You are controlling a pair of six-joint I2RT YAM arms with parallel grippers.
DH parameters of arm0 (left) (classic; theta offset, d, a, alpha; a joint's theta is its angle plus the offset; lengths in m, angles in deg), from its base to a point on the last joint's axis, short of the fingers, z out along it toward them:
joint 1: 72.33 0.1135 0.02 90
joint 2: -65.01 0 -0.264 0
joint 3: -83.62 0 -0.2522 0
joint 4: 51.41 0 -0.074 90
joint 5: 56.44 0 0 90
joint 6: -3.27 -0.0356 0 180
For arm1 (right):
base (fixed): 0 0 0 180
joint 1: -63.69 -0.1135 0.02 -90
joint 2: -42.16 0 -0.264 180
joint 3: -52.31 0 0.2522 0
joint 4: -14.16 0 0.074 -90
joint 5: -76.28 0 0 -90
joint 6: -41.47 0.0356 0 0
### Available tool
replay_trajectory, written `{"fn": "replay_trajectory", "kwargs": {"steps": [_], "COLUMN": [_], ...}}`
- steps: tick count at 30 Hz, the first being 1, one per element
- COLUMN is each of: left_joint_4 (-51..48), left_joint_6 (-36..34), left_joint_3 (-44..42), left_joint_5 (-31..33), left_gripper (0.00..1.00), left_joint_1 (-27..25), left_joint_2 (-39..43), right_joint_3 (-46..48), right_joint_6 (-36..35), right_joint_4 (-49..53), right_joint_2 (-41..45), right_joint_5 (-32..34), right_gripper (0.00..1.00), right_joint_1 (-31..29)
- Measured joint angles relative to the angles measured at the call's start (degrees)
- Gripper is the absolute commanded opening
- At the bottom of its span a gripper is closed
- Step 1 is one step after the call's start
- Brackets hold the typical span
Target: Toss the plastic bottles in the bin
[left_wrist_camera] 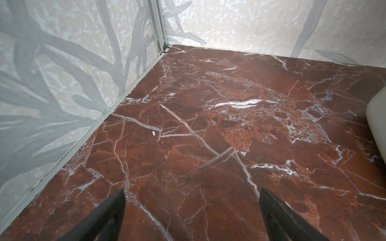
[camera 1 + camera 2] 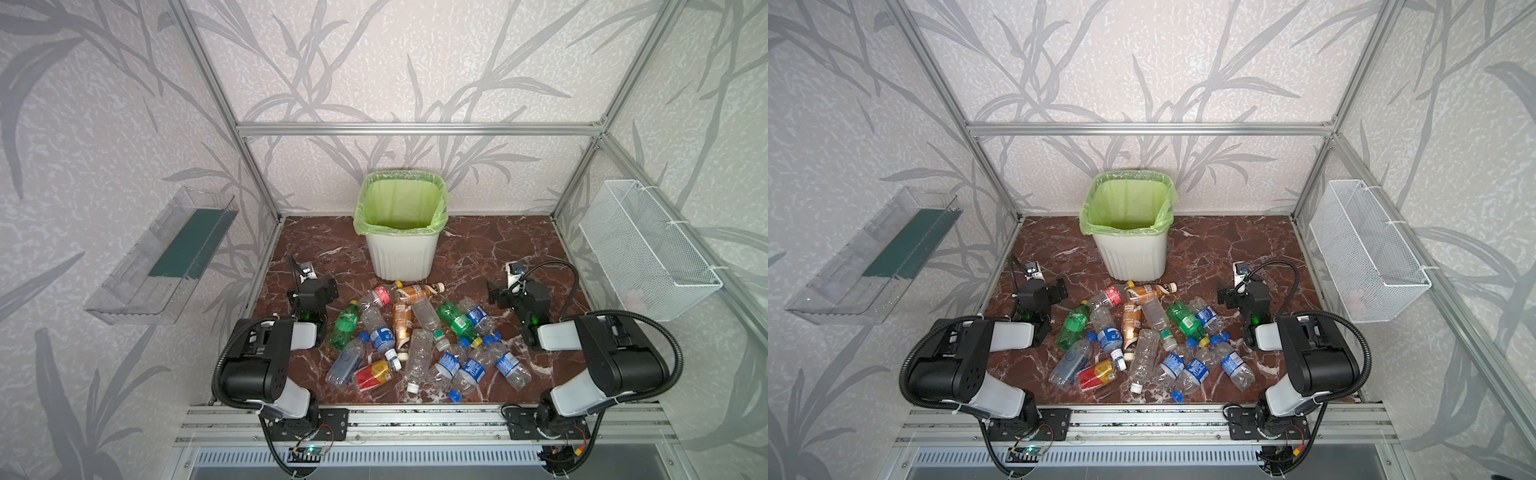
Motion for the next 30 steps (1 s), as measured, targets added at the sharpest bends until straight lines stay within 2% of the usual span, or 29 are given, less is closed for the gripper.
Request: {"fn": "replay_trajectory", "kwargs": {"steps": [9,13,15,18,21,25,30], "left_joint_4": [0.0,-0.02,-0.26,-10.29,-24.65,-39.19,-56.08], "left_joint_6": [0.0,-0.15,-0.44,-0.35,2.86,8.79,16.81], "left_joint_3": [0.0,0.0,0.0,2.82,13.14,27.39,35.3], "left_joint_5": [-0.39,-0.76,-0.79,-0.63,0.13,-1.16,-4.04], "left_gripper": [1.0,0.91,0.91,0.9,0.84,0.8,0.8], "left_joint_1": [0.22,0.28,0.28,0.26,0.26,0.07,-2.8], "left_joint_2": [0.0,0.0,0.35,5.16,10.36,15.41,20.57], "right_joint_3": [-0.39,-0.39,-0.33,-1.77,-10.8,-23.5,-32.59], "right_joint_6": [0.07,0.39,1.01,3.17,9.33,17.16,24.06], "right_joint_4": [0.33,0.35,1.2,12.13,27.63,41.97,62.53], "right_joint_2": [0.0,0.0,1.05,9.33,16.79,21.03,23.74], "right_joint_5": [-0.02,0.13,1.09,3.93,5.7,4.0,3.23], "right_gripper": [0.99,0.96,0.96,0.93,0.85,0.82,0.82], "right_joint_1": [0.09,0.63,0.66,0.66,0.72,0.68,-2.99]}}
